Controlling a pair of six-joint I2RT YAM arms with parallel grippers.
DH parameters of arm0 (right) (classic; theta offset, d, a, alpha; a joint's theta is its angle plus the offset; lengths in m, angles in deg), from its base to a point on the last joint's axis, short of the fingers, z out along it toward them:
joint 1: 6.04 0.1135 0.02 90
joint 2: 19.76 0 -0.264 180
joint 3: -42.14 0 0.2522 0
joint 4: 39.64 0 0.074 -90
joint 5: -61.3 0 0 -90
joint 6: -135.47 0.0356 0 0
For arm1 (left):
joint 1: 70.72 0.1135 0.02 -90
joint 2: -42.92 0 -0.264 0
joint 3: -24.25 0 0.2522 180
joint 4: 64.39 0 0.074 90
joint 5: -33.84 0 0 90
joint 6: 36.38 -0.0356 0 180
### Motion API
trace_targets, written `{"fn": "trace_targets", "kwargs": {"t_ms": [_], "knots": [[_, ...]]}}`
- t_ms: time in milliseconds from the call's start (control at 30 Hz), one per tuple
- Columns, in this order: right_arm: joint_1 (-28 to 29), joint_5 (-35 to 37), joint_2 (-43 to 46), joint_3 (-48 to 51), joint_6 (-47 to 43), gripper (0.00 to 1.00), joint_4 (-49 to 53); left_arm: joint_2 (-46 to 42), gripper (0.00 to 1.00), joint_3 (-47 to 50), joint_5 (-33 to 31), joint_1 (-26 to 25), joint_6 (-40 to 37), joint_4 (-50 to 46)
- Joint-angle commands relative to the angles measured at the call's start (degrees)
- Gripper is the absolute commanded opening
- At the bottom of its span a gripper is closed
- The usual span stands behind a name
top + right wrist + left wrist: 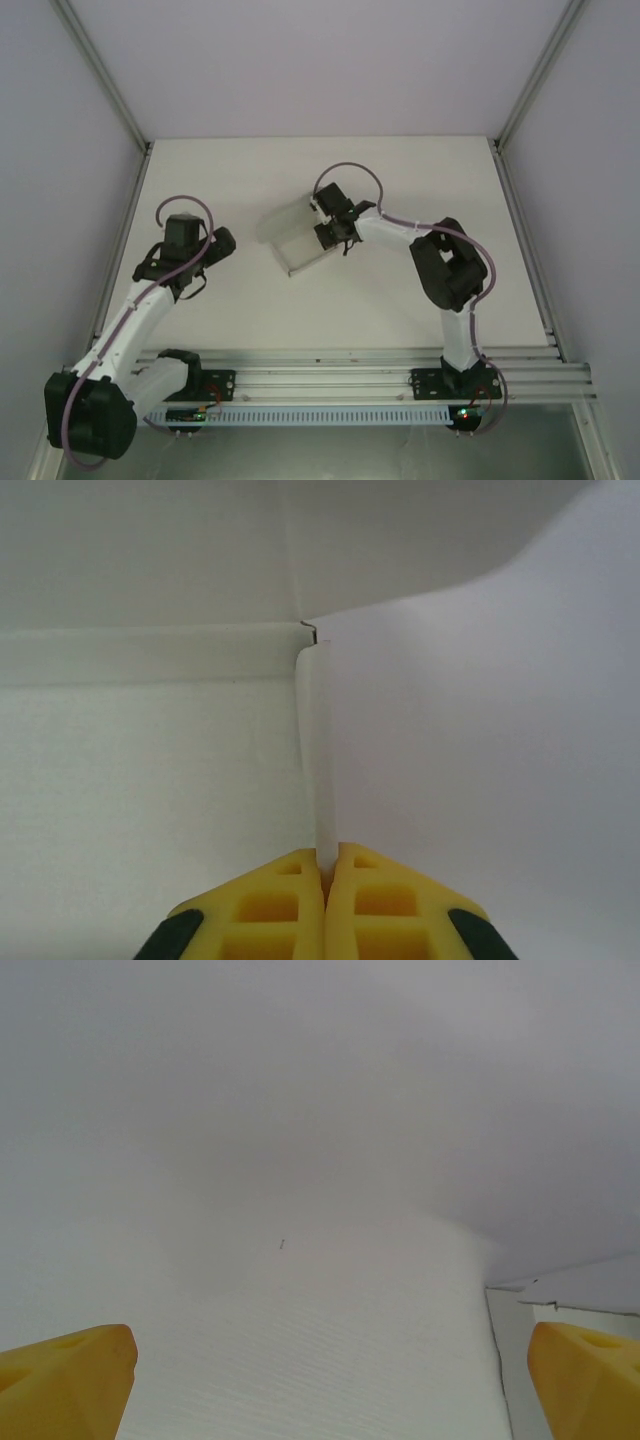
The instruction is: Assemble paper box
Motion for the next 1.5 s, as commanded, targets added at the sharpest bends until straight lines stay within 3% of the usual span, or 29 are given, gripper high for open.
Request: {"fn": "trace_targets", "kwargs": {"t_ms": [0,133,333,533,633,833,933,1033,1200,1300,1467], "knots": [[3.27,13.42,3.59,3.78,12.22,0.03,4.59,-0.77,0.99,-0.05,2.70,0.30,-1.46,3.03],[7.52,26.50,3.06,1.33,31.54,0.06,20.41,-0.31,1.00,0.09,5.51,0.21,-2.88,4.83],[10.91,29.56,0.81,-1.66,46.10,0.10,30.68,0.22,1.00,1.26,12.81,0.15,-7.35,8.37],[11.26,28.64,4.96,-0.09,41.28,0.20,25.29,0.99,1.00,1.62,22.19,-0.59,-13.40,10.92],[10.92,24.53,7.66,1.17,38.24,0.40,22.17,2.12,1.00,0.27,26.80,-2.71,-17.93,12.74],[9.51,24.71,18.05,5.38,29.23,0.53,17.39,7.14,0.99,-4.94,28.06,-5.65,-27.05,14.01],[5.90,15.38,25.98,9.81,12.81,0.64,7.87,12.19,1.00,-10.07,28.79,-5.64,-33.02,11.80],[-2.63,-4.95,32.37,14.85,-3.51,0.82,-0.09,18.81,1.00,-16.29,32.69,-5.65,-41.40,8.37],[-14.85,-31.20,31.65,12.57,-21.61,0.85,2.75,31.83,1.00,-29.77,40.80,-5.64,-52.82,-3.81],[-18.77,-37.82,27.06,8.98,-28.93,0.81,7.70,37.58,0.99,-35.68,43.81,-6.23,-59.63,-10.31],[-20.68,-36.49,19.05,3.22,-33.58,0.72,14.06,44.07,0.88,-41.73,40.31,-8.85,-66.65,-17.20]]}}
